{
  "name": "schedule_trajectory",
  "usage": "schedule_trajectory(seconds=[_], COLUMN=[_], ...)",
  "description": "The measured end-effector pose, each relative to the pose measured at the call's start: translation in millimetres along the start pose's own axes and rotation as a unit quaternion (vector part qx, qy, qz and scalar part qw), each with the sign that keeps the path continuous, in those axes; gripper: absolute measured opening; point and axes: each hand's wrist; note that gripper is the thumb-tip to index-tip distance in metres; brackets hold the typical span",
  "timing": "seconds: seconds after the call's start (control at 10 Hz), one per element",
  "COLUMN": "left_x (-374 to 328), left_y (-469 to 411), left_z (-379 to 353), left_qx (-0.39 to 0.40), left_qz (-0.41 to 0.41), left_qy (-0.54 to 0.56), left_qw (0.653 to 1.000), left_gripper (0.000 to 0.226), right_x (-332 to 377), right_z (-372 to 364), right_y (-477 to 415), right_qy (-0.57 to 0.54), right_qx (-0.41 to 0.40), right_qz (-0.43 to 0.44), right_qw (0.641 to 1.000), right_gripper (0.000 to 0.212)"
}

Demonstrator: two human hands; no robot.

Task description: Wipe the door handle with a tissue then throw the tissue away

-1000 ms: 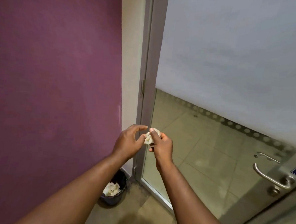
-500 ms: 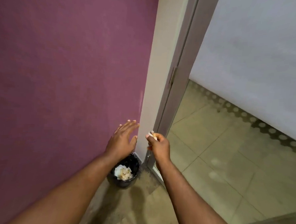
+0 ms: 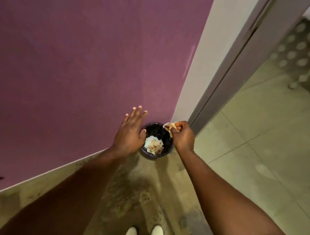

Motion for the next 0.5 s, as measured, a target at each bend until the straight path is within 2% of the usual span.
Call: schedule_trajectory(seconds=[0.3,0.5], left_x=[49.8,60.7], left_y=[7.5,24.3], left_z=[-53.6,-68.1], left_qx=[-0.011,0.011], left_qz=[0.006,0.035], left_qy=[0.008,-0.013], left_qw=[1.0,0.999], left_gripper=[0.071,0.073], right_x=[-43.4,-75.9], right_z=[-58.1,-61.5], right_y=[-52.9,-37.0], right_qy=[0.019,0.023], right_qx=[0.052,0.033], right_qz=[0.003,0.014], right_qw=[0.998,0.999], right_gripper=[0.03,0.038])
Point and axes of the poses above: each hand's wrist, its own y-axis away from the middle knuckle, its own z-axis out of the back of the hand, x = y × z, and after that the axes turned 12 degrees about -z, right-handed
